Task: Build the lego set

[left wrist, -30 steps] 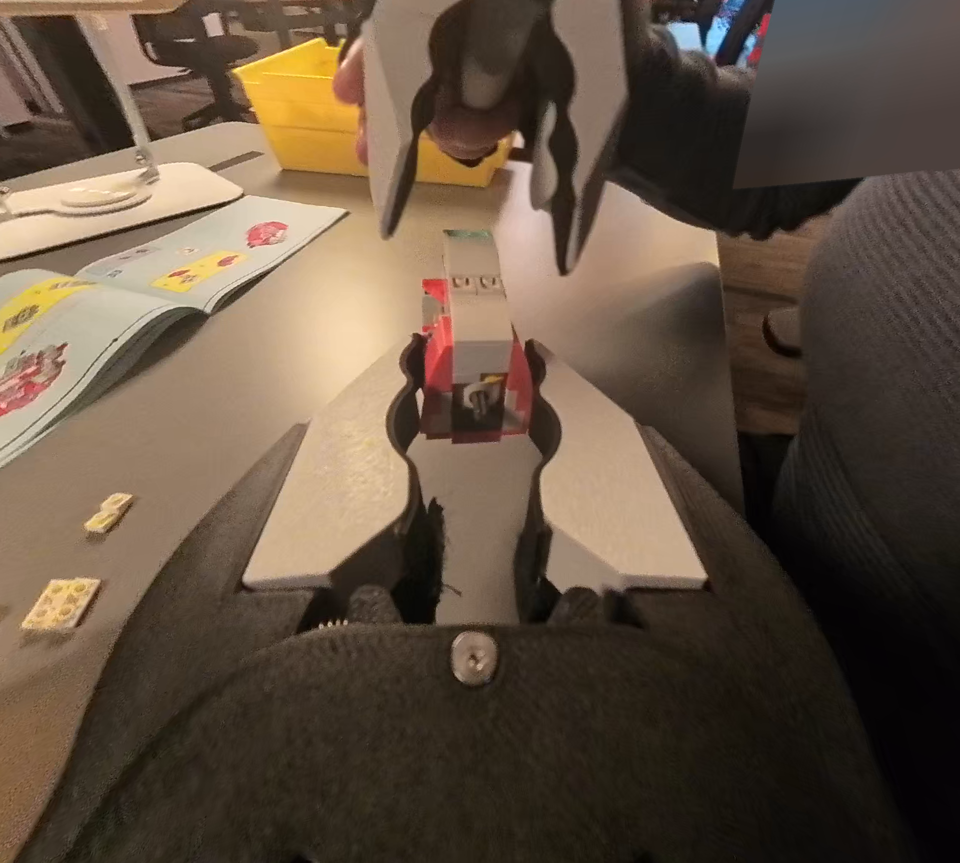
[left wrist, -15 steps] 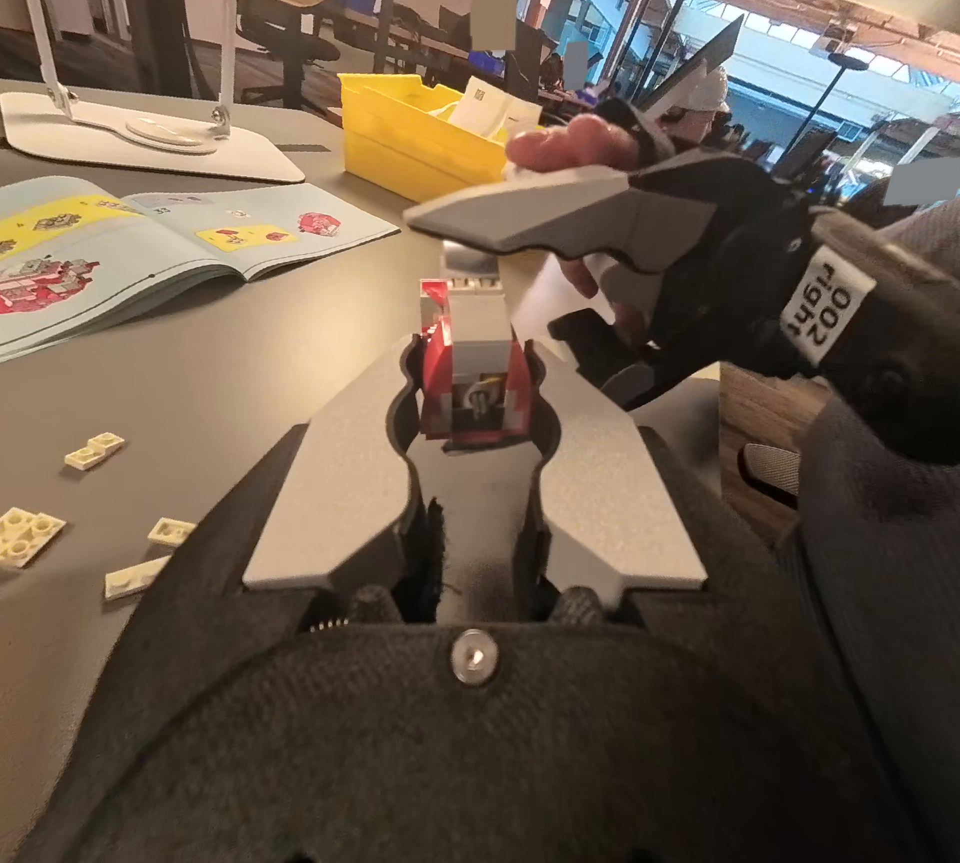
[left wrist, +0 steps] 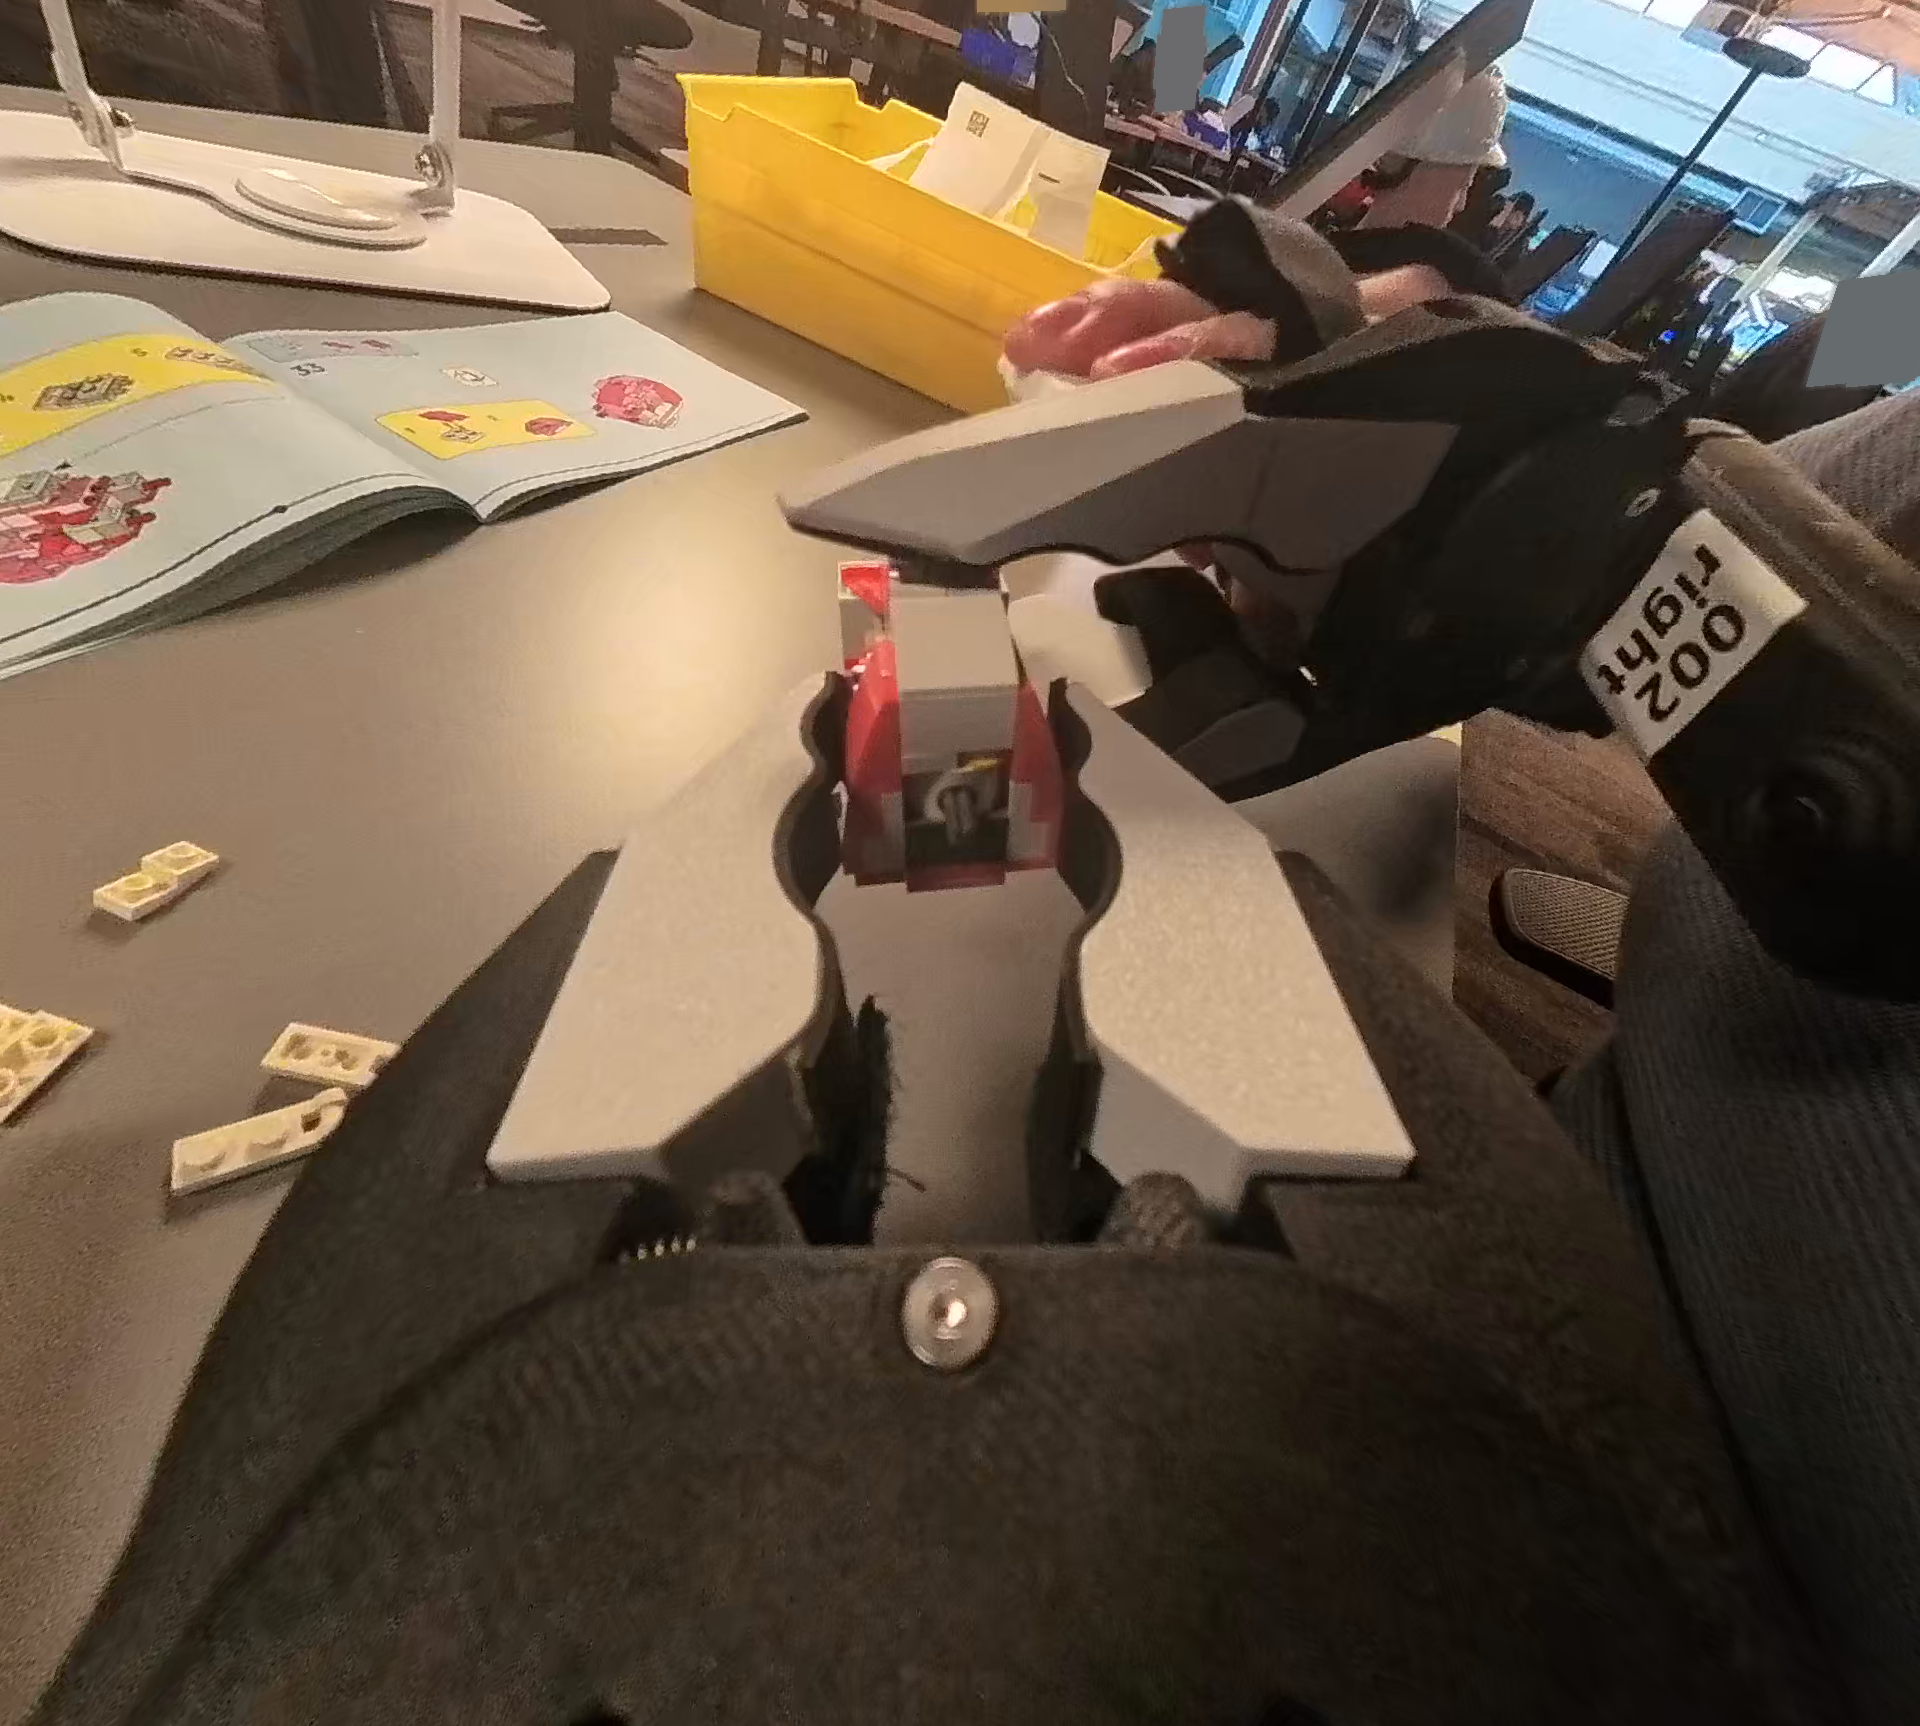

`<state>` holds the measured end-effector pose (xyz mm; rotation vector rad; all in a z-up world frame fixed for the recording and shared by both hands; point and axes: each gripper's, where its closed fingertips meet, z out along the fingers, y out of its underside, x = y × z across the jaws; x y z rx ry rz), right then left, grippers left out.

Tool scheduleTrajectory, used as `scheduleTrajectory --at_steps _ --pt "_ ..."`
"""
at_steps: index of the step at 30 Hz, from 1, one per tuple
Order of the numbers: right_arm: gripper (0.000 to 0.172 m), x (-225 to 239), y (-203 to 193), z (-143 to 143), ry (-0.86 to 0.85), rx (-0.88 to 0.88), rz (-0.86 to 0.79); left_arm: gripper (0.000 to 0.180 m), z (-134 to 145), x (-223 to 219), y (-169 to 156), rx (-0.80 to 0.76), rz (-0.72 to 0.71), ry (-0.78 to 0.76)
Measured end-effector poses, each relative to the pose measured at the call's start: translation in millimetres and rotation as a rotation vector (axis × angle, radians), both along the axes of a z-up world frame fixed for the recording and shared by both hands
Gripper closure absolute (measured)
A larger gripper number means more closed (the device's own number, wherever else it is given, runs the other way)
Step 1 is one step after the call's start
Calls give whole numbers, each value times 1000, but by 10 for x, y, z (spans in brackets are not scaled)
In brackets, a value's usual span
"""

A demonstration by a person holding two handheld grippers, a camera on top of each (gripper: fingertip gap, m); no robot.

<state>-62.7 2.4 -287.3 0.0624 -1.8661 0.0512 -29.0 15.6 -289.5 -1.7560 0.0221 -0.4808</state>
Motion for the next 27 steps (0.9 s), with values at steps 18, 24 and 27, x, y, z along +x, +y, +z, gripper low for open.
scheduleTrajectory --at_steps 18,24,27 --pt "86 20 112 -46 -83 -231 -58 143 -3 -37 1 -15 -8 -136" --pt "109 42 96 -28 -81 -223 -36 143 -6 5 -6 -22 -47 -188" --pt "111 59 109 -62 -113 -183 -33 143 -36 22 0 -34 -51 -187"
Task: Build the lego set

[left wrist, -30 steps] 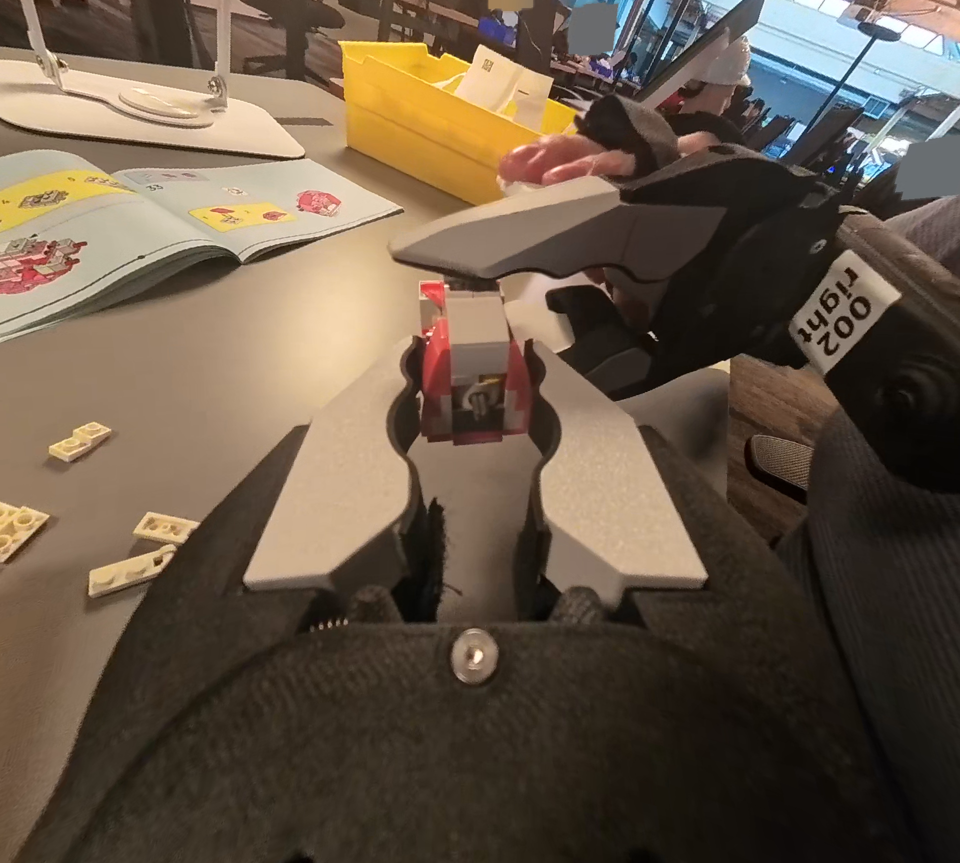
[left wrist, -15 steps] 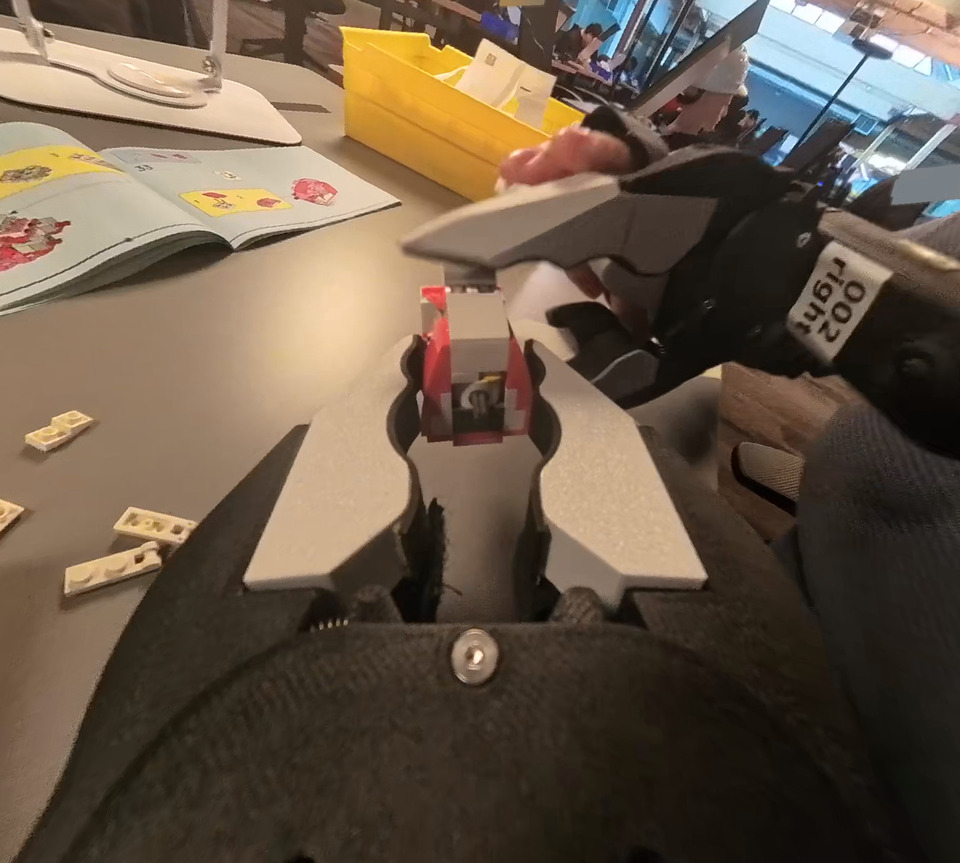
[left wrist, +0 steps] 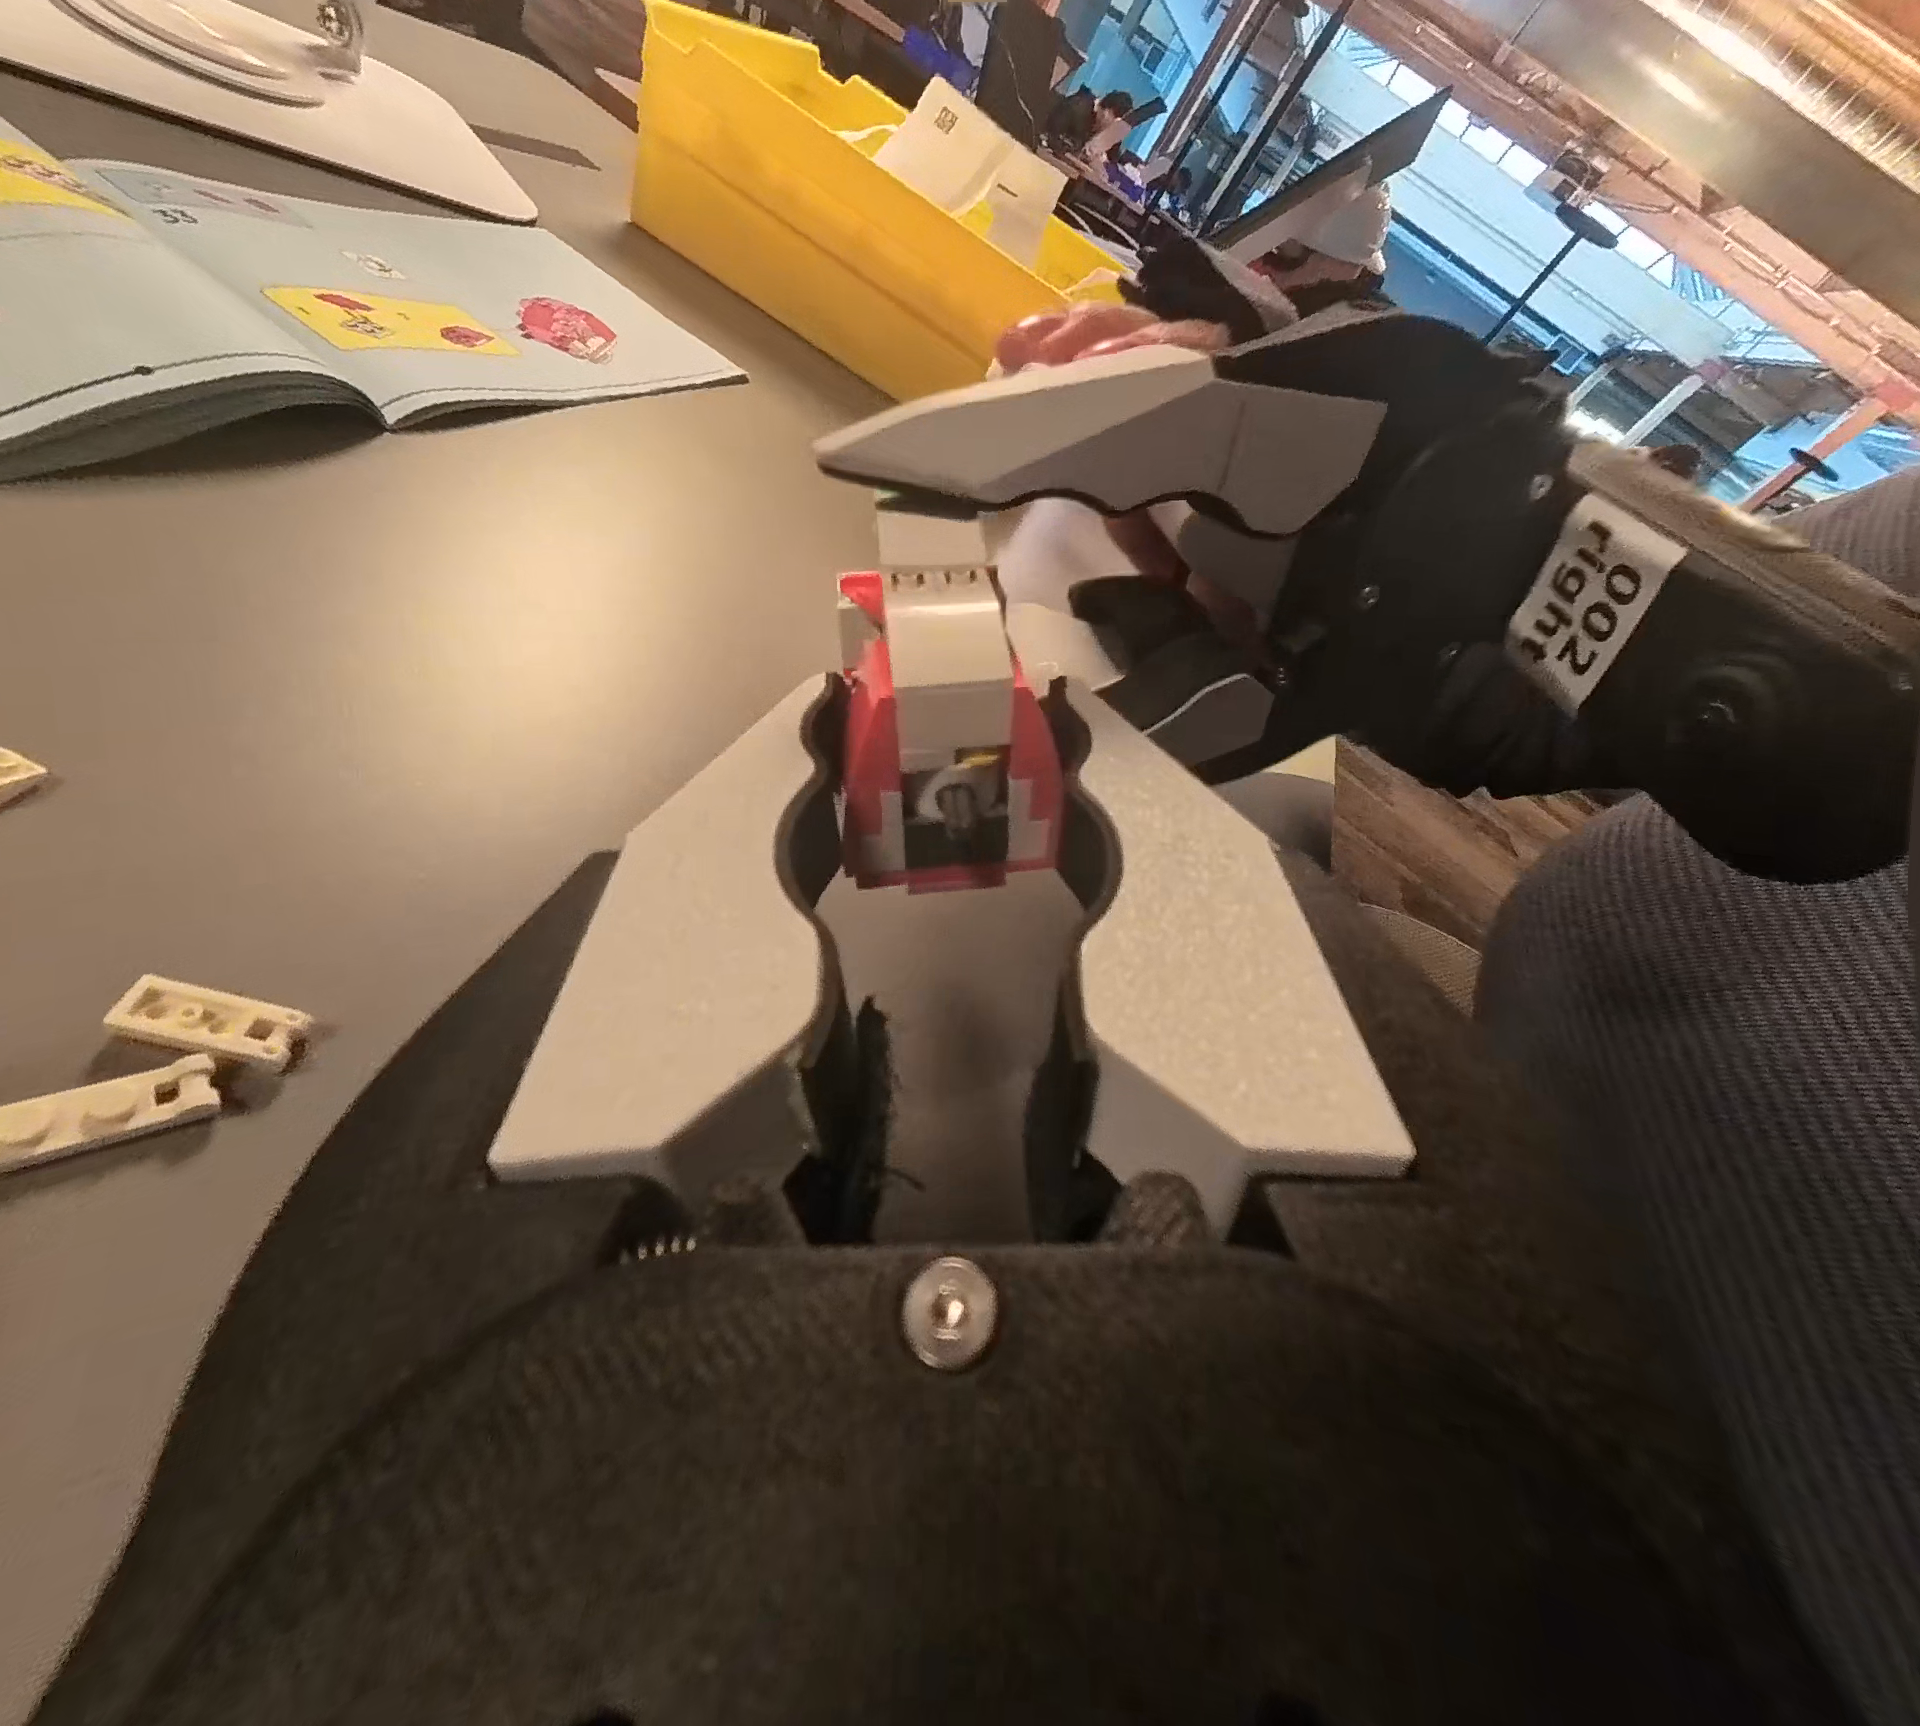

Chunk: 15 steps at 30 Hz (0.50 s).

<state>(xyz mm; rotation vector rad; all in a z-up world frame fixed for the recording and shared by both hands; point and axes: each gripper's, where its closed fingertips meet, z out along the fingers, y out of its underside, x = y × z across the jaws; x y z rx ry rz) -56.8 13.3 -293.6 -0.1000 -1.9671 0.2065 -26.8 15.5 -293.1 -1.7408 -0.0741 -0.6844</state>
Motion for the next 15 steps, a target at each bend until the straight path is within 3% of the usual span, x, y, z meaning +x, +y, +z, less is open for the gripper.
scheduleTrajectory --at_steps 3,8,15 --pt "112 2 22 -31 -14 35 5 143 -32 4 19 -16 9 8" --pt "109 -15 -6 4 54 -58 1 143 -6 -19 12 1 28 45" --pt "83 106 9 -19 88 -245 52 144 5 -111 7 39 116 219"
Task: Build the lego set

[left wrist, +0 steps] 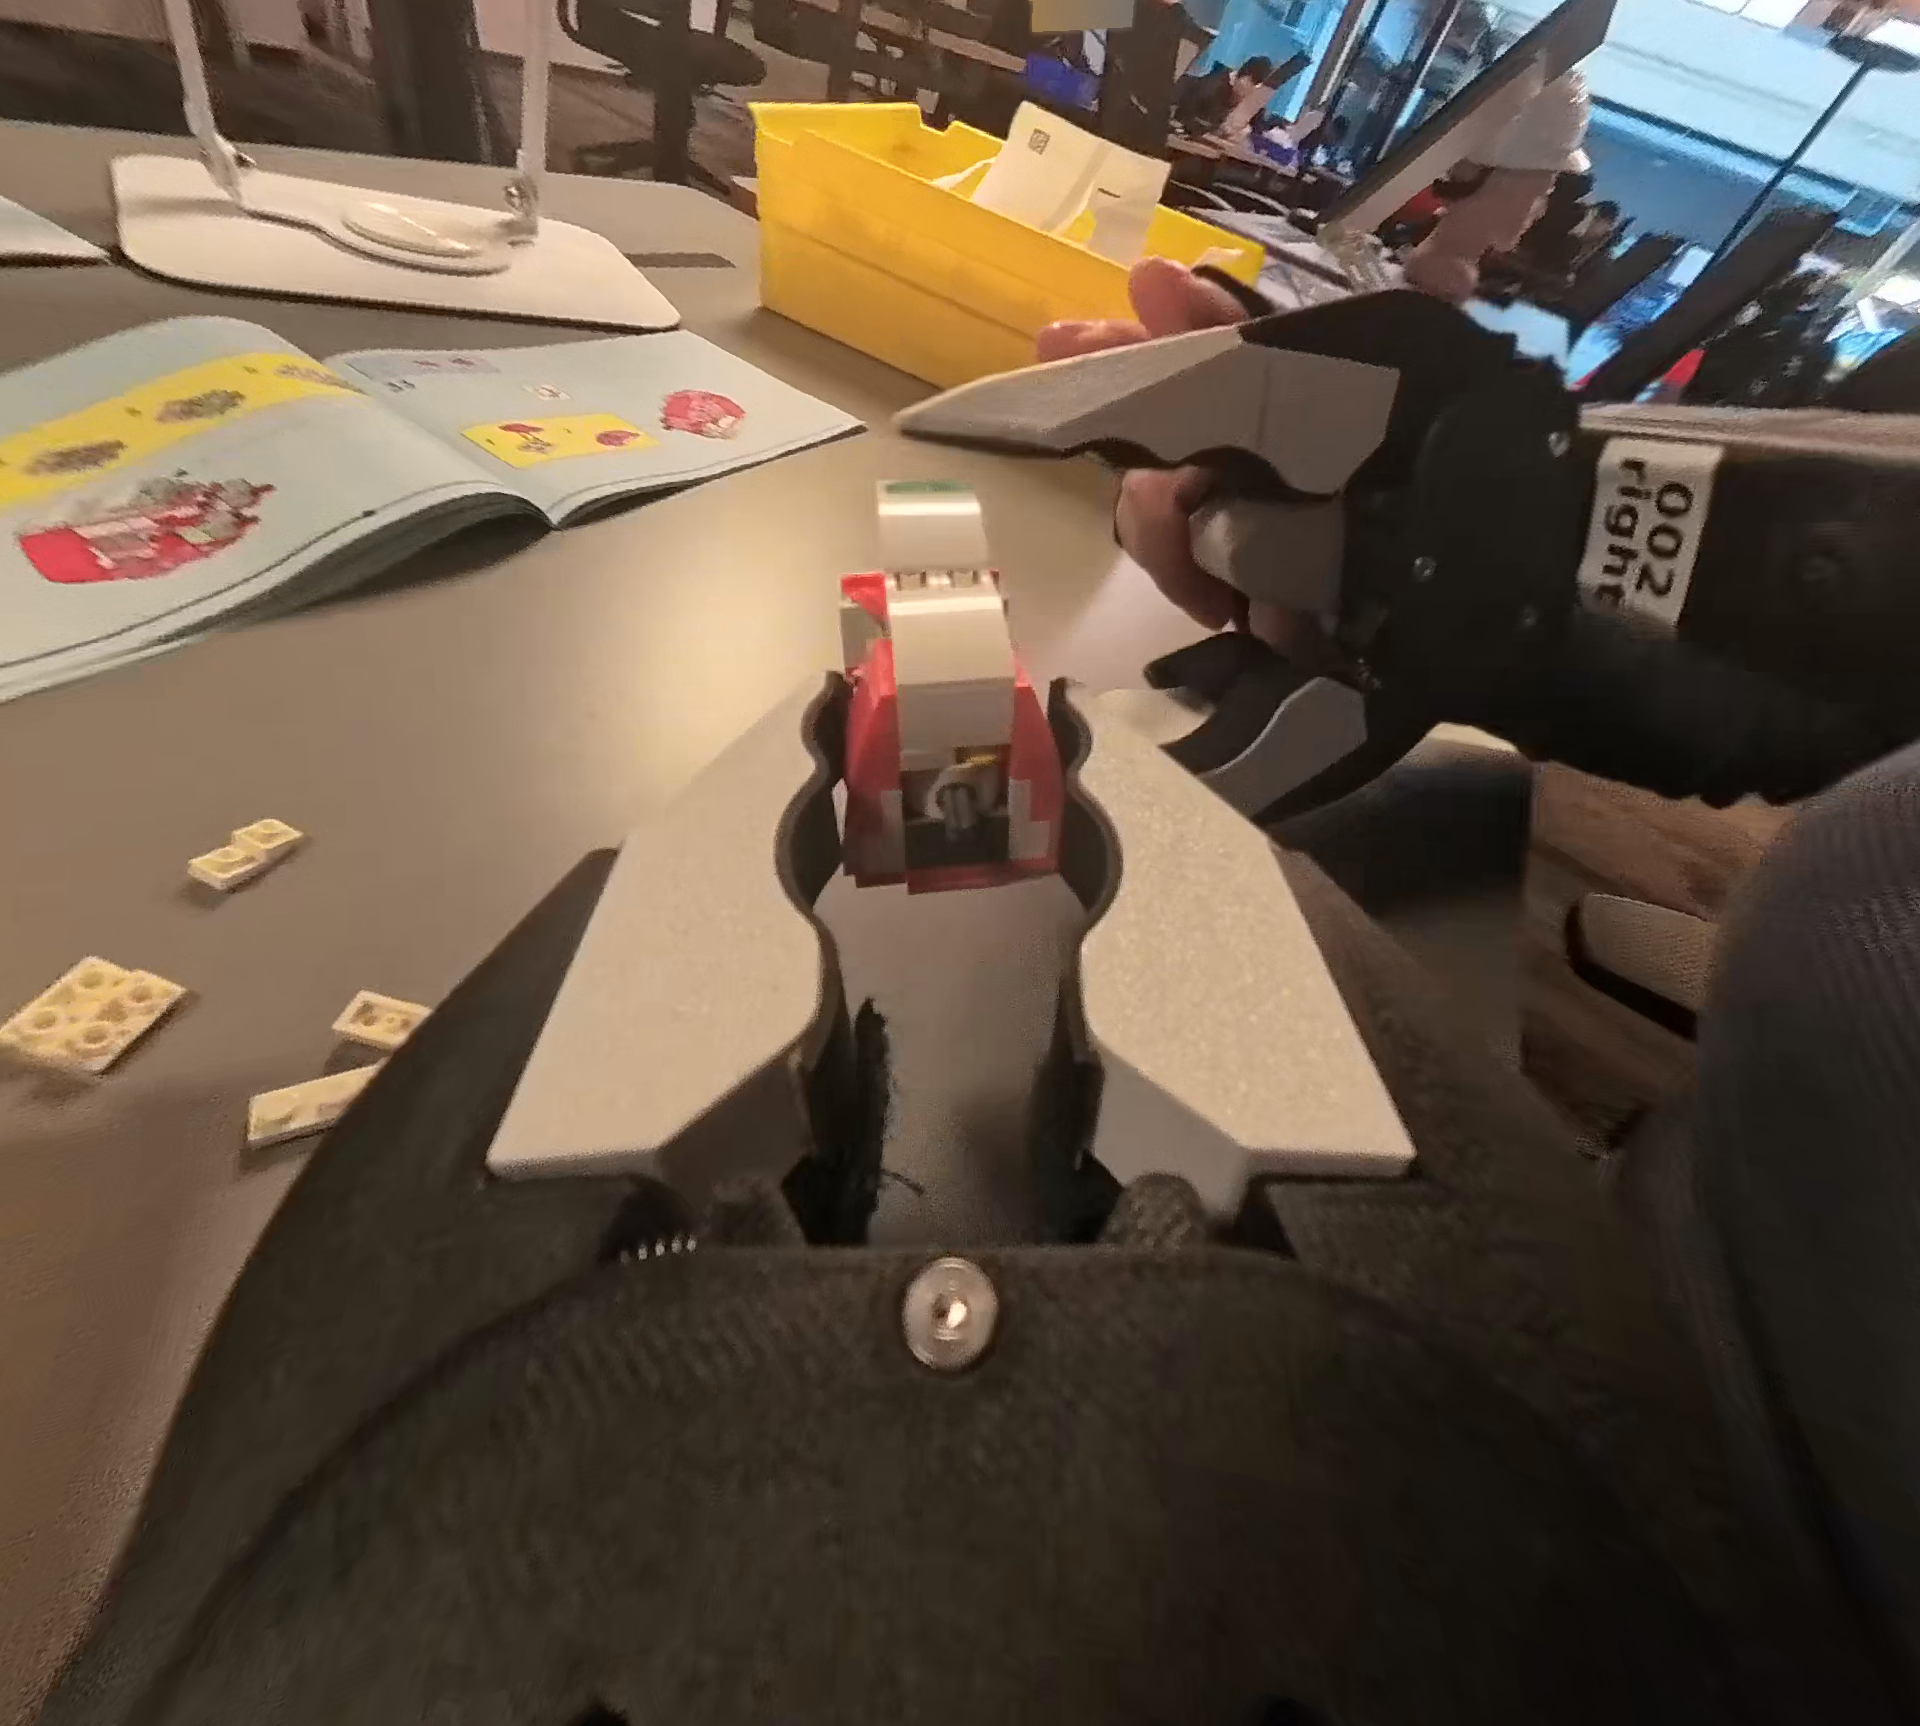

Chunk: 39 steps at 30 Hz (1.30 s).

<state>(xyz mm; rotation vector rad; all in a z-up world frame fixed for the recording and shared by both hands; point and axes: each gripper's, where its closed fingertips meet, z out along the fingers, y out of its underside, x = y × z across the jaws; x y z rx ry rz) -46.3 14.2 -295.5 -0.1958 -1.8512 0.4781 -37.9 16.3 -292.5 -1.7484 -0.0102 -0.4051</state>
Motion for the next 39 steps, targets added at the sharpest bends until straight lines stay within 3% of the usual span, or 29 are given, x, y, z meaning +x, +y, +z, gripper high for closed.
scheduleTrajectory --at_steps 4,7,11,15,19,21,23,26,32,39 --pt "81 54 488 104 150 -74 -95 144 -3 -12 -5 5 26 43" --pt "92 189 941 259 304 -144 -161 144 -11 -8 -1 5 37 80" --pt "99 220 1197 251 308 -342 -184 144 0 -11 0 15 45 92" --pt "109 173 1370 292 321 -401 -237 144 20 -22 -10 29 50 86" --pt "114 248 1129 307 243 -547 -67 143 -1 36 4 21 32 134" --pt "126 314 857 262 95 -707 89 143 -18 103 21 18 5 180" --pt "124 388 646 269 -59 -866 207 143 -37 203 33 19 -35 237" --pt "125 459 540 274 -112 -909 267 143 -98 308 55 -1 -62 313" --pt "129 371 926 350 81 -868 89 142 -308 197 113 -155 13 345" --pt "125 455 1688 675 470 -867 -222 142 -601 -107 136 -384 196 383"
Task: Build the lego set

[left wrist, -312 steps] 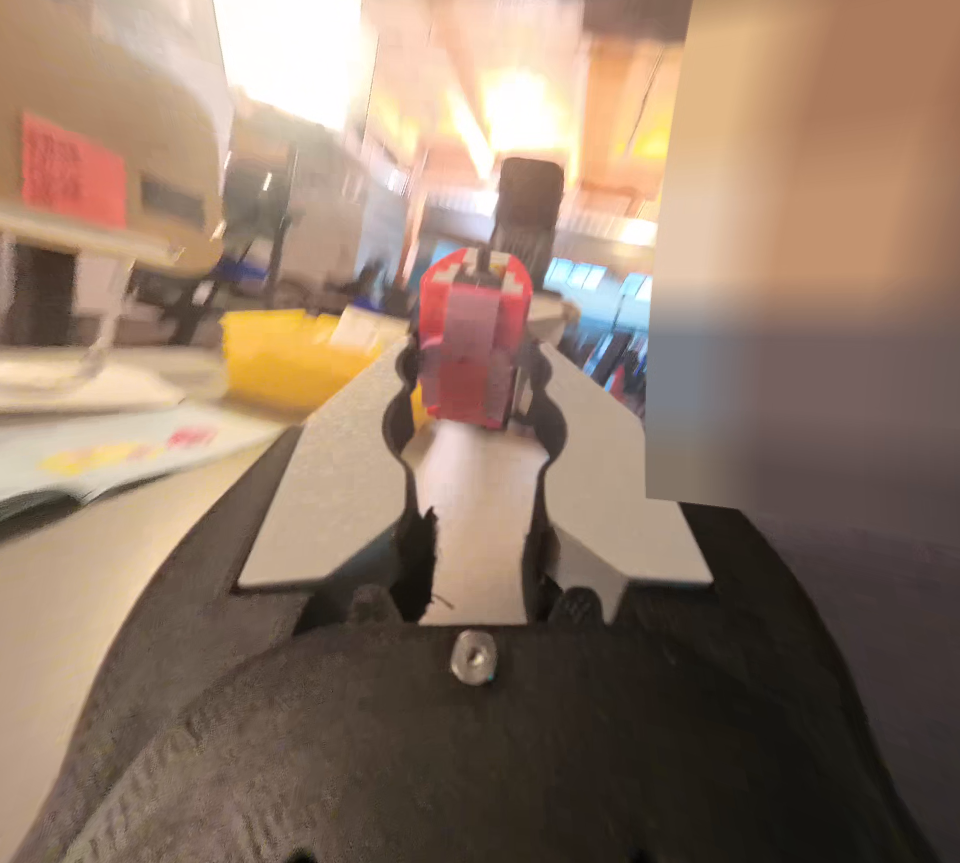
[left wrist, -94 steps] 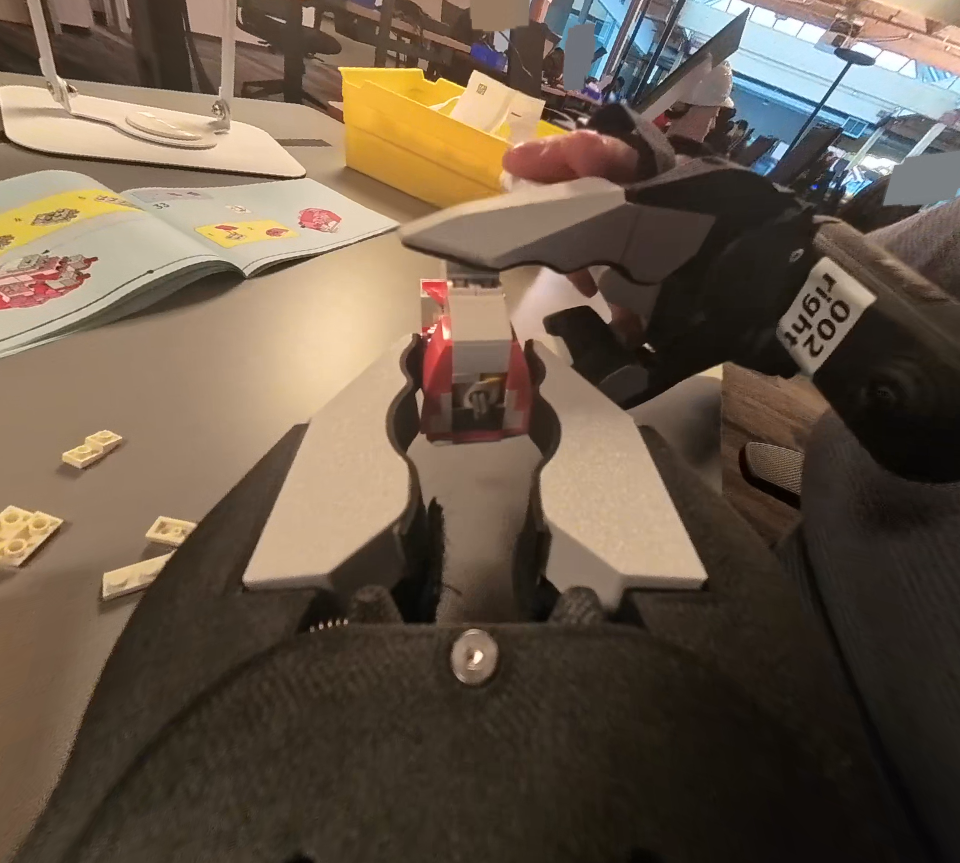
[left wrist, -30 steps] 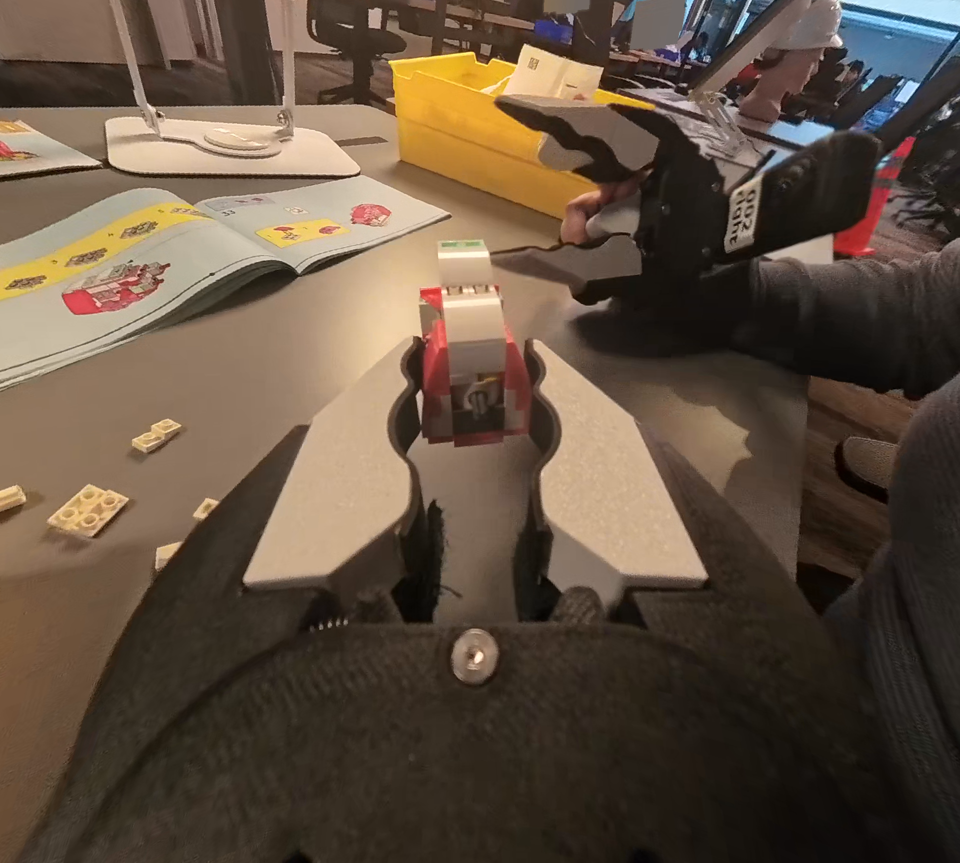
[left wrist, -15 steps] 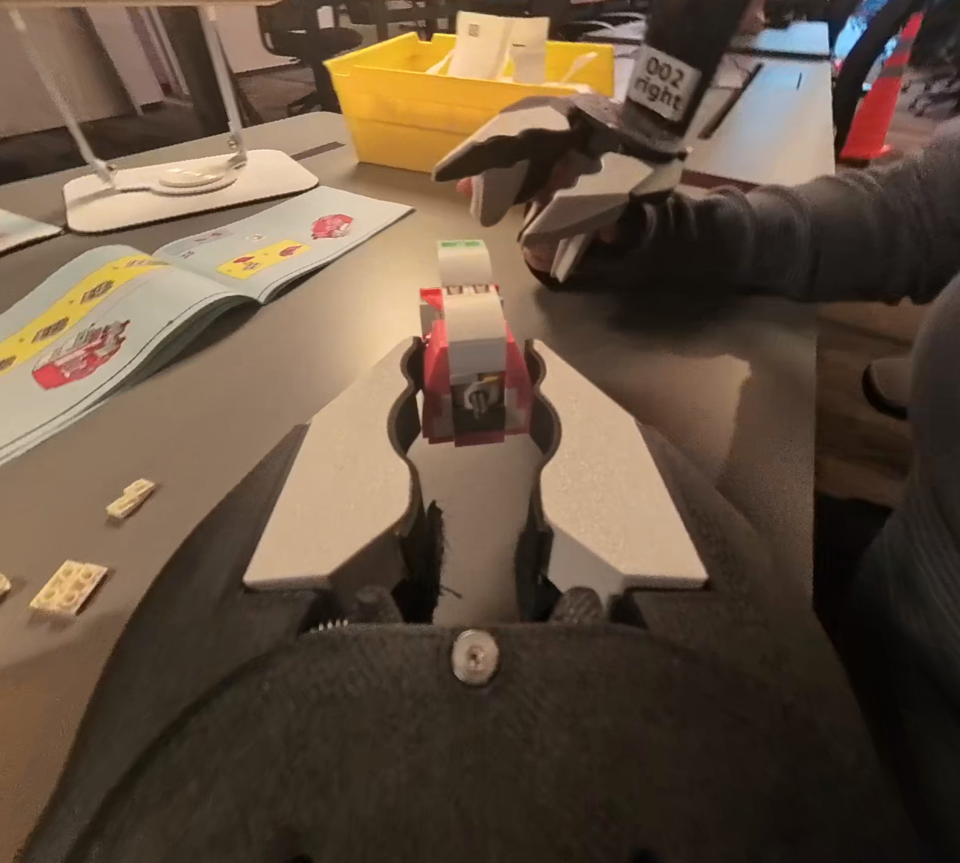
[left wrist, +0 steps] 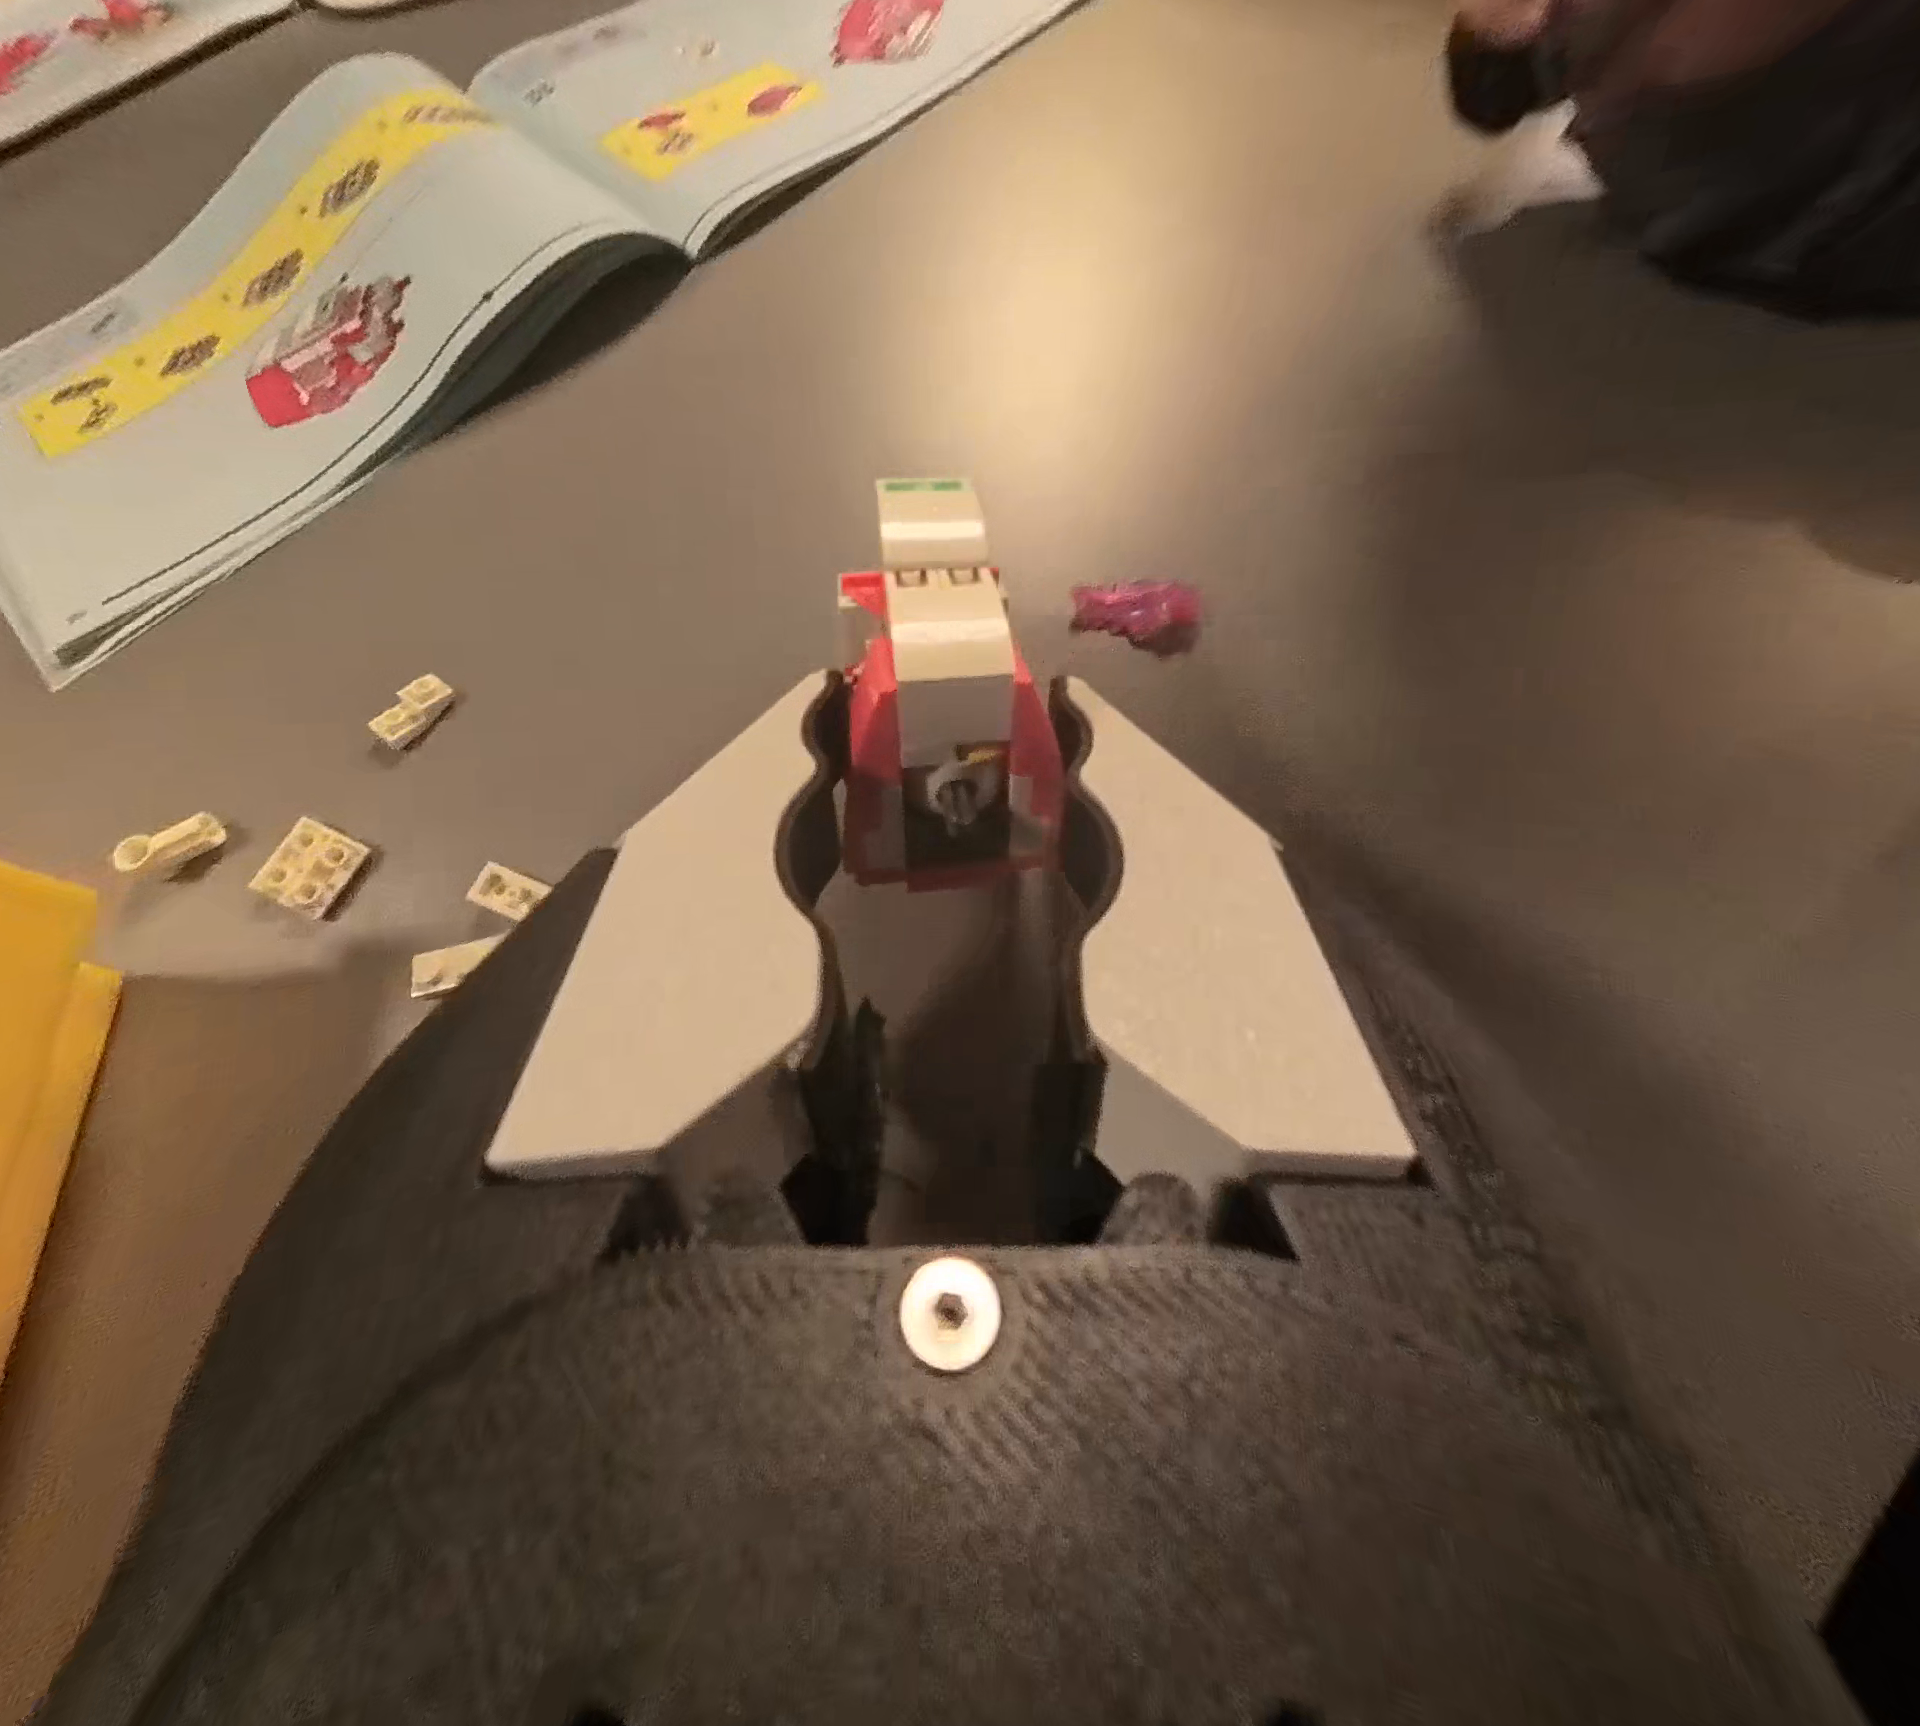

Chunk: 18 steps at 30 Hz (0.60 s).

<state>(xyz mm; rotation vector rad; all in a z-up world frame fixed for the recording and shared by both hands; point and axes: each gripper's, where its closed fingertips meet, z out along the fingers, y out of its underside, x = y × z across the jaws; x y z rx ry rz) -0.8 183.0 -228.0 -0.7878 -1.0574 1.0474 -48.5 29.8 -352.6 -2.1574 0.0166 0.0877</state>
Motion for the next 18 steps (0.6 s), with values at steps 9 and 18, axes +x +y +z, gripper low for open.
scheduleTrajectory --at_steps 9,18 --pt "124 65 164 64 51 -65 -35 142 -167 -30 -40 -109 27 -27" --pt "124 106 351 77 76 -147 -61 139 -142 -8 -39 -93 15 4"
